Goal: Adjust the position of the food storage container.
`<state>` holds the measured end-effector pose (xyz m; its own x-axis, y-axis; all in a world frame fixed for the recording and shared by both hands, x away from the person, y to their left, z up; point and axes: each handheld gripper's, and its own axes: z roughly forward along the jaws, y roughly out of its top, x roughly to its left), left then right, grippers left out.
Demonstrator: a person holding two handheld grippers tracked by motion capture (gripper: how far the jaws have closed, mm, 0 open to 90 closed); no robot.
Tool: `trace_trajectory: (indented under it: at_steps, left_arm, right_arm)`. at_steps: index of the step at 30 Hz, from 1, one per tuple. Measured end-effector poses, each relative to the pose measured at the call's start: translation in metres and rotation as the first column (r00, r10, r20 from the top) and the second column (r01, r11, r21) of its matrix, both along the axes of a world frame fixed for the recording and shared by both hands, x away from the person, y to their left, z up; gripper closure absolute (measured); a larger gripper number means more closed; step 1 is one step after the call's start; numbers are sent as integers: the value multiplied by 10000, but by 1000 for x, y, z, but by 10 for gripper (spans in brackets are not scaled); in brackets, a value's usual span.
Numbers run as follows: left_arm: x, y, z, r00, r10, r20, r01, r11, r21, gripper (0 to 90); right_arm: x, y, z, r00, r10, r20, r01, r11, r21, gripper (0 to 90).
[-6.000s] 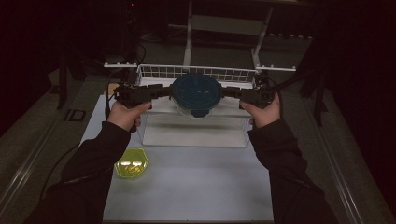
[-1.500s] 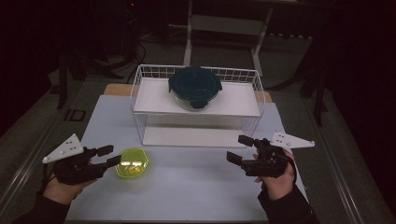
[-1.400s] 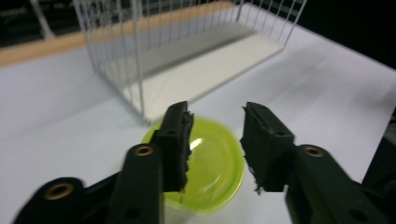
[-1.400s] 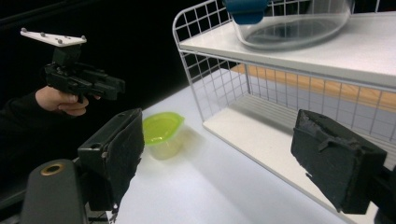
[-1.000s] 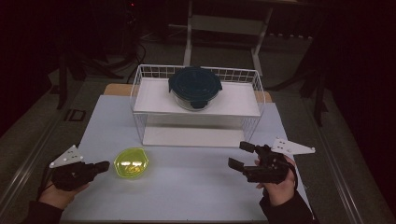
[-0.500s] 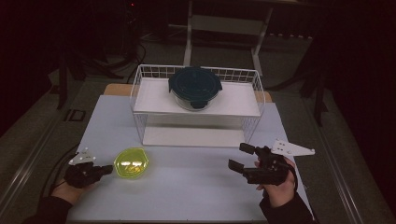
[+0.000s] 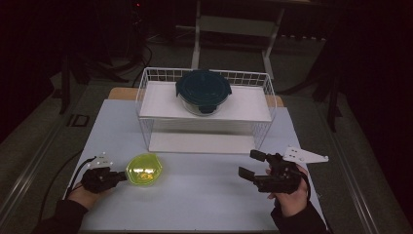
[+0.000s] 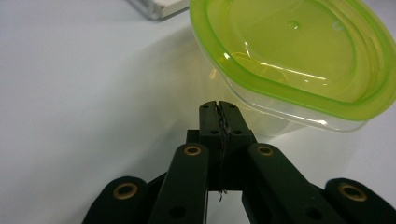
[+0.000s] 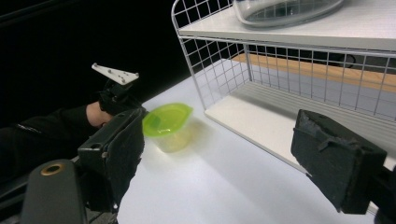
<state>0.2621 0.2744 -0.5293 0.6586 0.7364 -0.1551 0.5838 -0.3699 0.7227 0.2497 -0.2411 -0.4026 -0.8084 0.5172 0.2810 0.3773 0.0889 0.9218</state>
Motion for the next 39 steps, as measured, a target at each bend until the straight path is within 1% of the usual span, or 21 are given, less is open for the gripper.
trace_trajectory:
  at_steps: [2, 4, 6, 7, 10, 12, 18, 22, 23, 25, 27, 29, 30, 31, 32, 33, 35, 38, 39]
  left_arm:
    - [3, -5, 1, 10000, -79, -3, 79, 9999, 153, 885]
    - [4, -5, 2, 10000, -43, 30, 42, 9998, 219, 885]
    - [4, -3, 3, 10000, 54, 50, -55, 9998, 193, 885]
    - [4, -1, 4, 10000, 68, 12, -68, 9999, 91, 885]
    - [3, -2, 3, 10000, 7, -11, -7, 10000, 29, 886]
    - [5, -4, 3, 10000, 8, -28, -8, 10000, 1, 886]
    - [10, -12, 1, 9999, -51, -114, 51, 10000, -70, 886]
    - [14, -19, 1, 9998, -155, -88, 154, 9998, -105, 886]
    - [15, -21, 1, 9998, -178, -100, 178, 9998, -52, 886]
    - [16, -23, 1, 9997, -226, -81, 224, 9996, -174, 886]
    - [16, -25, 2, 9997, -230, -58, 230, 9997, -114, 886]
    - [14, -24, 2, 9997, -196, -119, 195, 9998, -103, 886]
    - [12, -22, 3, 9999, -129, -96, 129, 9999, -20, 885]
    - [11, -20, 3, 9999, -77, -100, 77, 10000, -59, 886]
    - [10, -18, 3, 9999, -25, -153, 21, 9998, -216, 885]
    - [9, -16, 2, 9998, 99, -150, -102, 9998, -187, 886]
    - [8, -16, 1, 9998, 64, -172, -69, 9995, -299, 885]
    - [9, -18, 1, 9998, 31, -171, -36, 9995, -314, 886]
    - [10, -21, 3, 9999, -8, -148, 2, 9991, -422, 886]
  right_arm:
    - [0, 0, 0, 10000, -16, 2, 16, 10000, 1, 168]
    - [0, 0, 0, 10000, 2, 33, -2, 10000, -11, 168]
    - [-1, -1, 1, 10000, -17, 55, 17, 10000, -52, 168]
    - [-1, -1, 1, 10000, -23, 54, 23, 10000, -40, 168]
    - [-1, -3, 0, 10000, -70, 8, 70, 10000, -66, 168]
    - [0, -3, -1, 10000, -73, -10, 73, 10000, -22, 168]
    - [-1, -2, -2, 10000, -71, 40, 71, 9999, -89, 167]
    - [-1, -2, -2, 9999, -94, 54, 95, 9999, -91, 168]
    - [-1, -2, -2, 10000, -93, 14, 93, 9999, -46, 168]
    - [-1, -3, -3, 9999, -151, 9, 151, 9999, -72, 168]
    - [0, -4, -3, 9999, -140, 9, 140, 9999, -42, 168]
    - [-1, -5, -4, 9998, -183, 3, 183, 9998, -51, 168]
    - [-1, -5, -4, 9998, -185, 21, 185, 9998, -51, 167]
    - [-1, -6, -4, 9997, -221, 44, 221, 9997, -84, 168]
    - [-2, -7, -4, 9997, -245, 43, 246, 9997, -95, 167]
    - [-2, -8, -4, 9997, -261, 38, 261, 9996, -87, 168]
    - [-1, -9, -5, 9995, -310, 32, 311, 9995, -69, 167]
    - [-1, -9, -5, 9995, -307, -18, 307, 9995, -71, 167]
    - [-2, -8, -6, 9995, -323, 26, 323, 9994, -102, 168]
